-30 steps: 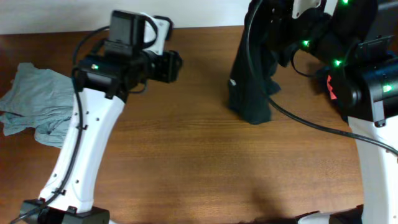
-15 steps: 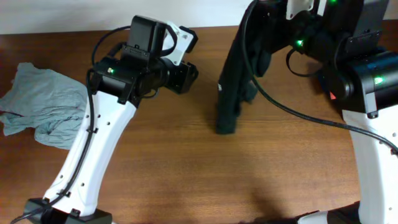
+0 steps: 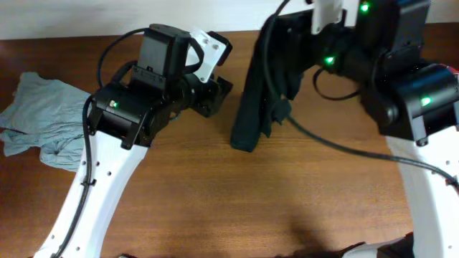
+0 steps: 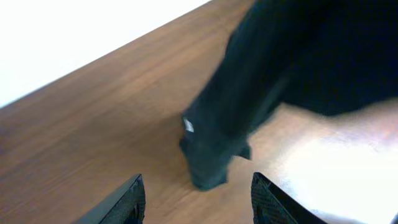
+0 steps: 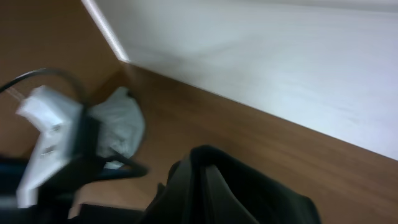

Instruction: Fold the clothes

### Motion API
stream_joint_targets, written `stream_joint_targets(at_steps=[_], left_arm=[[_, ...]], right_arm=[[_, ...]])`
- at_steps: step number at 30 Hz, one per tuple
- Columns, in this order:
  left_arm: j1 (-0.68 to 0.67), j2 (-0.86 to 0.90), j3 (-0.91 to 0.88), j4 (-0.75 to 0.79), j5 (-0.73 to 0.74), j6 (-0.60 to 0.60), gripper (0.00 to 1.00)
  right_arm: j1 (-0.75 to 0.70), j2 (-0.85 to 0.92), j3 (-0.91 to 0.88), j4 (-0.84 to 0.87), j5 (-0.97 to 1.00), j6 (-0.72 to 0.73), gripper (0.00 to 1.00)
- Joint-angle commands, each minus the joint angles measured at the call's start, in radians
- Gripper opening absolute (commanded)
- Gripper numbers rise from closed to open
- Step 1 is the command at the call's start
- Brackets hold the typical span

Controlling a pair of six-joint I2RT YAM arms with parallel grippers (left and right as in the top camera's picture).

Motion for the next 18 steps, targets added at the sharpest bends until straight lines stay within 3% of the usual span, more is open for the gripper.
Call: stream_joint_targets(at_steps=[1,10,18], left_arm=[[0.021,-0.025,0.016,0.022,-0.134,-0.026,0.54],[0.275,-0.103,0.016,0.061,-0.162,-0.214,0.54],[0.376,-0.111,0.016,0.034,-0.134,-0.23,0.54]], right_arm=[[0.091,-0.028,0.021,0.043,0.07,0.011,0.04],[0.243,0.0,0.021,0.222,0.238,0.073,0.04],[0.286,0.01,0.021,0.263,0.481,0.201,0.04]])
